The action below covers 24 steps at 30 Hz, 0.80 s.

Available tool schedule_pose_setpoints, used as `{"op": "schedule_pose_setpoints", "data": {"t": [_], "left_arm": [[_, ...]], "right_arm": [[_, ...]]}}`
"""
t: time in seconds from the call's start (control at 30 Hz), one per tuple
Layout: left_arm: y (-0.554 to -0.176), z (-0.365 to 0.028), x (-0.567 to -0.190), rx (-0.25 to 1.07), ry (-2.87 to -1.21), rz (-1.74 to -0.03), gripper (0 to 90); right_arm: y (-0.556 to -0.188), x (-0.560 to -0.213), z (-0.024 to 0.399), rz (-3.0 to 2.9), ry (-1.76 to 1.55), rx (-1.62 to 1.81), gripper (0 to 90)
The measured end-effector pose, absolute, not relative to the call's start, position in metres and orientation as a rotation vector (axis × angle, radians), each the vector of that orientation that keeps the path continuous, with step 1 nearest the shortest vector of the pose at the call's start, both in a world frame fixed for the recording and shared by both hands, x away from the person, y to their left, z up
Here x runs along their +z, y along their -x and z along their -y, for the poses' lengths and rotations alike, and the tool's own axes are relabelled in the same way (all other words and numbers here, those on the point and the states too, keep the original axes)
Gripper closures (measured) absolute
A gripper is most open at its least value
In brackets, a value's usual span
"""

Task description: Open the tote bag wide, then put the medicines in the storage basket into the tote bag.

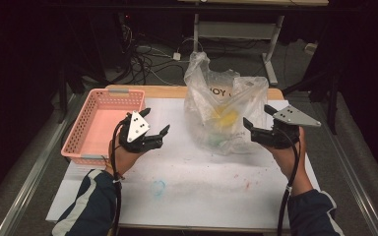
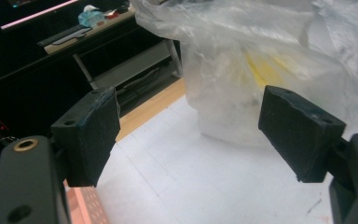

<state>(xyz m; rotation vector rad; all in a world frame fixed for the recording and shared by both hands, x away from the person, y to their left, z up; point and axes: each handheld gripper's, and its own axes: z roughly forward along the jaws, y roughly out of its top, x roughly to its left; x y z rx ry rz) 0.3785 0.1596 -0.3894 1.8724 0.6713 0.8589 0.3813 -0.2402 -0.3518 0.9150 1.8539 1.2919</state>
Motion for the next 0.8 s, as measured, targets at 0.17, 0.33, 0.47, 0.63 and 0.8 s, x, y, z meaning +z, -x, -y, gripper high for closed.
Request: {"op": "schedule_pose_setpoints", "data": {"t": [0.17, 0.33, 0.47, 0.63, 0.8], "left_arm": [[-0.375, -0.165, -0.388, 0.858, -1.874, -0.659, 16.6], [-0.368, -0.168, -0.387, 0.860, -1.889, -0.643, 16.6], [-0.363, -0.170, -0.386, 0.860, -1.895, -0.639, 16.7], [-0.358, -0.173, -0.385, 0.859, -1.897, -0.639, 16.7], [-0.353, -0.177, -0.385, 0.876, -1.902, -0.633, 16.7]], "right_arm": [[-0.374, -0.352, 0.241, -1.859, -0.890, 1.303, 18.1], [-0.367, -0.357, 0.240, -1.875, -0.864, 1.285, 17.8], [-0.362, -0.362, 0.239, -1.898, -0.856, 1.269, 17.4], [-0.357, -0.363, 0.239, -1.898, -0.841, 1.270, 17.4], [-0.353, -0.366, 0.237, -1.906, -0.829, 1.273, 17.6]]}}
